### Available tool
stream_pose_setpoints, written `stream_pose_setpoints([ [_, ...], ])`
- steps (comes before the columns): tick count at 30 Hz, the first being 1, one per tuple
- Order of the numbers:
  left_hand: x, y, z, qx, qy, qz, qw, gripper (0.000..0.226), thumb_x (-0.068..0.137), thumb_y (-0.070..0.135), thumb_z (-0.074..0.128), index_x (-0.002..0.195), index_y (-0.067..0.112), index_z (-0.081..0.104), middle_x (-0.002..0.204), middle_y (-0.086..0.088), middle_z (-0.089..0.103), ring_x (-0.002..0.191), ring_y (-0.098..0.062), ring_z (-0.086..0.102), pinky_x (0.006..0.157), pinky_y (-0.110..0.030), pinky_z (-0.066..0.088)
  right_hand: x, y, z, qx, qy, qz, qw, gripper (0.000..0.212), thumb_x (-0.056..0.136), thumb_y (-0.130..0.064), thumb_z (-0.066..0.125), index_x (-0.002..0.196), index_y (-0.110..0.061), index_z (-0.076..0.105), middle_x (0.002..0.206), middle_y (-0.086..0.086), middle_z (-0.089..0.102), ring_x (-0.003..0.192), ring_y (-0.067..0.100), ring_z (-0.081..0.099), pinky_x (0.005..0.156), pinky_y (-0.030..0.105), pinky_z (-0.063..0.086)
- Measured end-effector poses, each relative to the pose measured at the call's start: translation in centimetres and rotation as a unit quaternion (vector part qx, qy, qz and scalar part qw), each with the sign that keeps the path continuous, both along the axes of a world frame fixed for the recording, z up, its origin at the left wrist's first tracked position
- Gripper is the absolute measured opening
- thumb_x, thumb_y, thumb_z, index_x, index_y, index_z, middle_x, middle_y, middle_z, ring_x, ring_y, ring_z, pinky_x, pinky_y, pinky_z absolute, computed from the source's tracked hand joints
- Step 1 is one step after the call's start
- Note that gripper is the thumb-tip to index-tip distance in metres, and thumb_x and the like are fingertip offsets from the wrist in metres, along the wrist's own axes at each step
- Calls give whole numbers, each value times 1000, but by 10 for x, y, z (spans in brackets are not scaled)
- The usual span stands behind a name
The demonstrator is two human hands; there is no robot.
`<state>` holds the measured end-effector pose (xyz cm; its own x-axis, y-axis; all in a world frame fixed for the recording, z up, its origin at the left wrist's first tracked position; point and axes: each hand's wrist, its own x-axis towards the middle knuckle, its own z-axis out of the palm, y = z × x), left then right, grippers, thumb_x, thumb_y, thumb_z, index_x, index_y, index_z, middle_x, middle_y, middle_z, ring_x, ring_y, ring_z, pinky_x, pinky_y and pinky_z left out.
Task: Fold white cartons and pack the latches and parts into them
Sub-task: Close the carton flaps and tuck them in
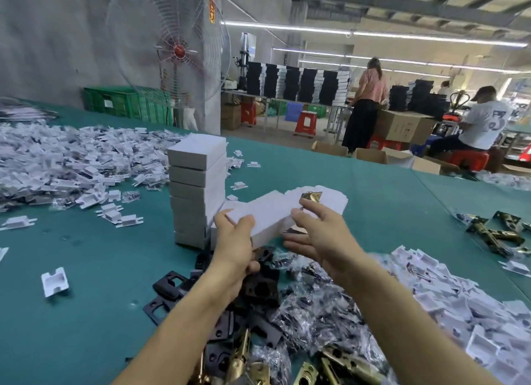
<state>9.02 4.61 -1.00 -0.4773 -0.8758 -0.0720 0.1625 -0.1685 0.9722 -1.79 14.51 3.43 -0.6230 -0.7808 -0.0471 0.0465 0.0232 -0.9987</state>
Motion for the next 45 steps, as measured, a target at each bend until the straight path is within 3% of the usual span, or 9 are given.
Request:
stream_pose_setpoints([
  [3,-8,-20,-7,49,10,76,996,15,102,21,46,102,31,34,79,-6,43,42,-11,38,35,-22,34,-9,-15,-7,93,94,10,991,36,98,-18,58,133,-14,53,99,9,61,72,22,59,59,30,52],
  [6,-12,-36,-11,63,7,116,991,26,102,16,48,114,28,28,93,-10,47,55,-18,45,40,-24,47,-24,-6,-22,155,144,5,977,11,95,-12,58,98,-11,69,87,7,67,57,13,55,47,24,41],
  [10,-21,-36,-14,75,29,143,986,40,98,12,58,113,32,26,98,-13,49,60,-22,55,49,-28,56,-45,7,-36,172,233,-67,955,22,92,-11,60,74,-21,70,64,-5,67,45,4,50,41,16,36],
  [17,-18,-32,-16,78,77,216,970,60,88,-2,71,115,29,28,117,-22,50,68,-24,63,58,-29,59,-71,3,-39,168,298,-148,928,18,92,-13,55,89,-17,72,78,-3,69,56,10,56,45,20,42],
  [23,-22,-27,-16,65,50,231,970,28,90,4,71,91,12,45,90,-11,57,70,-19,69,58,-23,60,-92,-17,-40,263,445,-141,845,39,97,-25,49,136,-25,52,131,11,56,116,31,50,92,42,44],
  [28,-22,-25,-12,63,42,203,976,19,92,11,70,90,8,52,84,-12,68,72,-17,71,64,-23,60,-101,-38,-41,340,509,-147,777,38,98,-27,44,133,-37,55,116,9,67,107,33,51,79,38,36],
  [33,-19,-14,-3,-35,-23,78,996,14,93,12,67,85,10,56,75,-5,58,52,-7,62,63,-35,62,-96,-42,-41,206,381,-204,878,33,94,-18,53,120,-28,69,107,11,71,91,27,55,81,37,48],
  [38,-36,11,11,22,-48,-102,993,27,95,38,65,100,11,69,96,-7,73,86,-17,72,67,-29,60,-52,-24,-27,12,226,-93,970,20,86,-13,71,97,-31,73,90,-2,77,84,12,72,77,27,57],
  [45,-36,29,-1,98,-25,-73,992,33,100,45,53,100,17,71,91,0,78,81,-16,72,63,-30,55,-18,-2,-36,-13,406,16,914,23,82,-2,68,96,-17,79,86,-10,77,80,0,70,76,18,55],
])
